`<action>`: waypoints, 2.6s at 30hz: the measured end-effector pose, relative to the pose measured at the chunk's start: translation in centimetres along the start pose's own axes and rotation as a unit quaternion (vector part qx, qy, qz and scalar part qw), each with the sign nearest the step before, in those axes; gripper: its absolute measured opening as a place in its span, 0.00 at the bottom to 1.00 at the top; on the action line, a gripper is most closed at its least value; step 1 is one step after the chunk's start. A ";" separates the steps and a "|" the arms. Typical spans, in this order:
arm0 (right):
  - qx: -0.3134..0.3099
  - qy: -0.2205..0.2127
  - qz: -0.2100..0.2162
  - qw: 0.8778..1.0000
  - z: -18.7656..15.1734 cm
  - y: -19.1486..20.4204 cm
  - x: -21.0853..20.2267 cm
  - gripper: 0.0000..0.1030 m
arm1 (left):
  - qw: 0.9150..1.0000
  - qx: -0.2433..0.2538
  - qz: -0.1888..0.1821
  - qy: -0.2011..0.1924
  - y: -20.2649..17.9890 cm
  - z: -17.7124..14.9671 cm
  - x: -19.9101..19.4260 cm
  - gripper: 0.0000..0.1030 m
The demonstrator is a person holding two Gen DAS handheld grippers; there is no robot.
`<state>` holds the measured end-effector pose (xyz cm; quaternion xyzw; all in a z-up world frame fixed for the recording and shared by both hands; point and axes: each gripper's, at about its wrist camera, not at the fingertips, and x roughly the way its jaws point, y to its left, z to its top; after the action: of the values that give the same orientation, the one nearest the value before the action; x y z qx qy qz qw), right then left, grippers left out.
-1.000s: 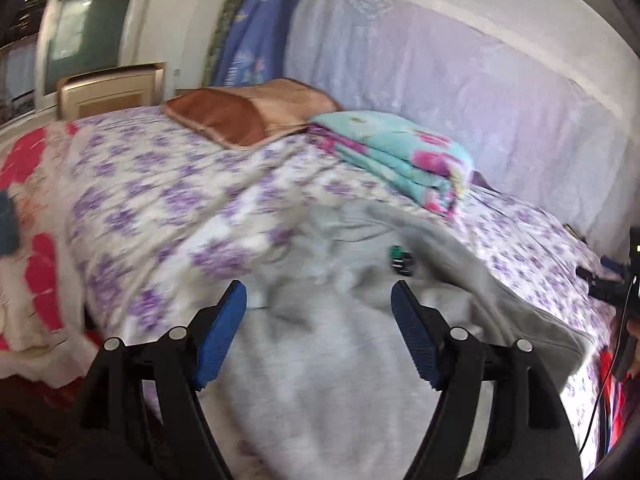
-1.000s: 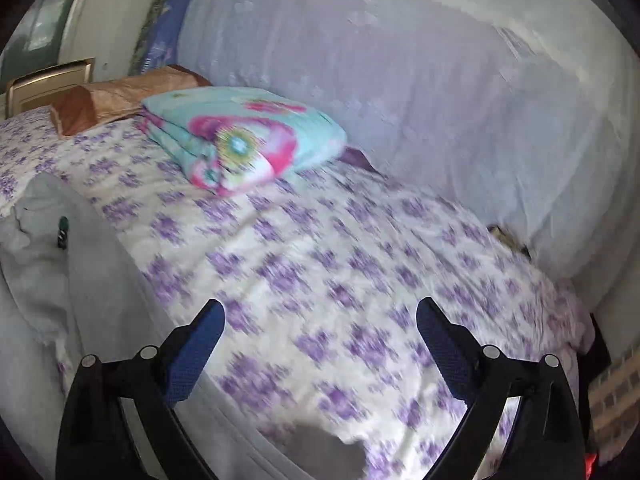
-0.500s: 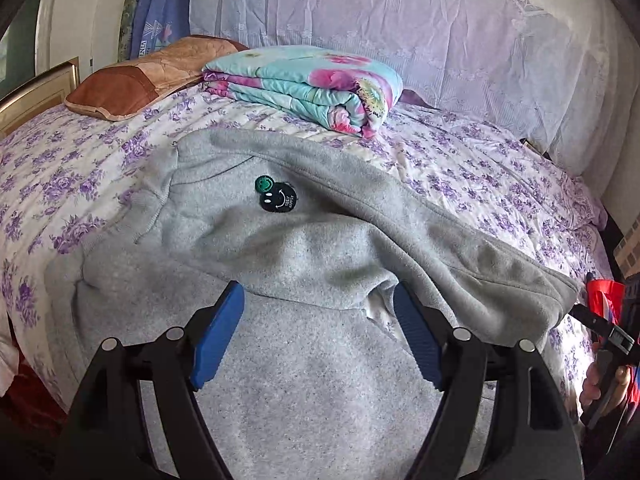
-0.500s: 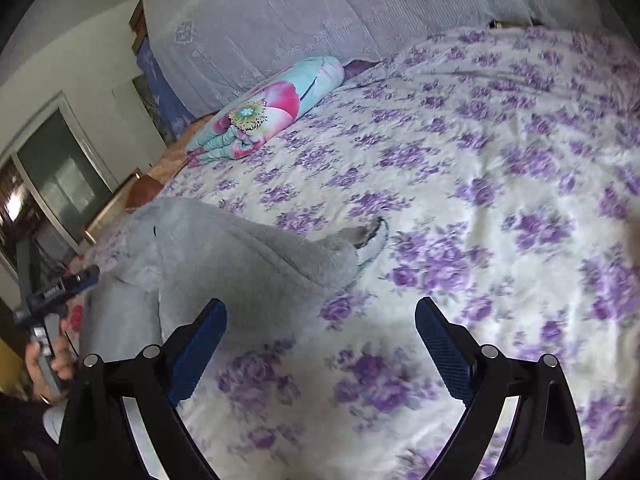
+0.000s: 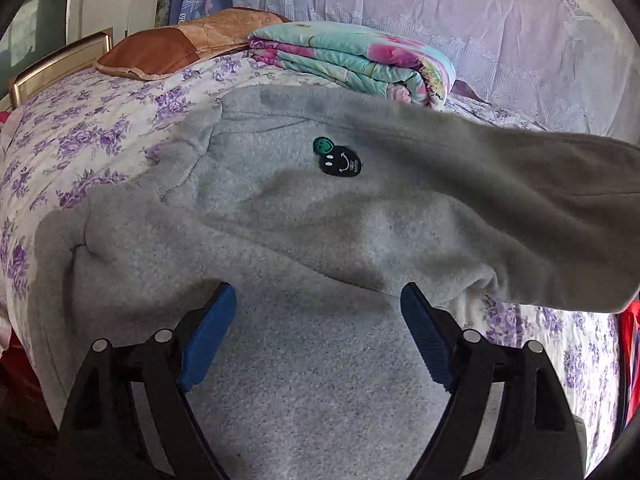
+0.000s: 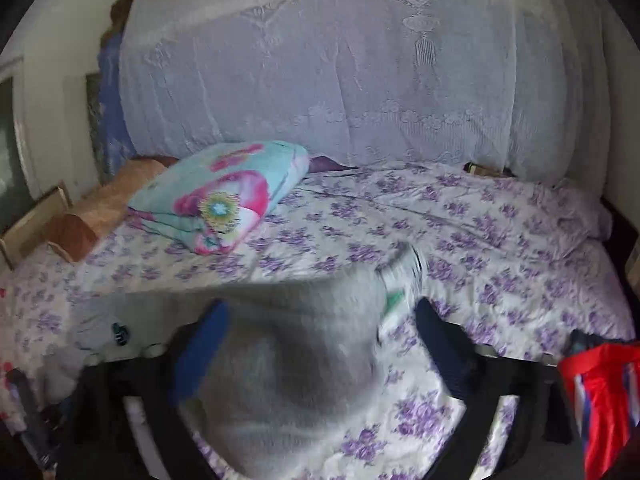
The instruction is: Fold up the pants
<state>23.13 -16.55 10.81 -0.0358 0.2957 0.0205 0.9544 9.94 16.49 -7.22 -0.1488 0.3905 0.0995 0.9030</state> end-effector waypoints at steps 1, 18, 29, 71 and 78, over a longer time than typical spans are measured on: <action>-0.029 0.006 -0.020 0.999 0.4 1.1 1.9 0.95 | 1.000 0.000 0.001 -0.001 -0.1 0.0 0.0 0.80; 0.212 0.105 0.096 0.967 -19.0 -14.8 9.6 0.77 | 0.999 -0.028 -0.019 0.004 2.1 -0.3 -0.3 0.85; 0.046 0.005 0.122 0.992 -7.5 -3.2 7.6 0.12 | 1.000 -0.025 -0.014 0.005 1.3 -0.8 -1.7 0.85; 0.279 0.022 0.120 0.952 -14.3 -18.7 7.4 0.10 | 1.000 -0.009 -0.010 0.018 3.7 14.2 4.1 0.32; 0.264 -0.082 0.111 0.955 -11.5 -23.3 -2.5 0.10 | 0.997 0.005 -0.063 -0.042 -2.2 18.4 -0.8 0.32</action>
<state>15.96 -40.70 4.07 0.2523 0.2136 0.0508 0.9424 22.49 20.71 5.77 -0.1644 0.3424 0.0470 0.9238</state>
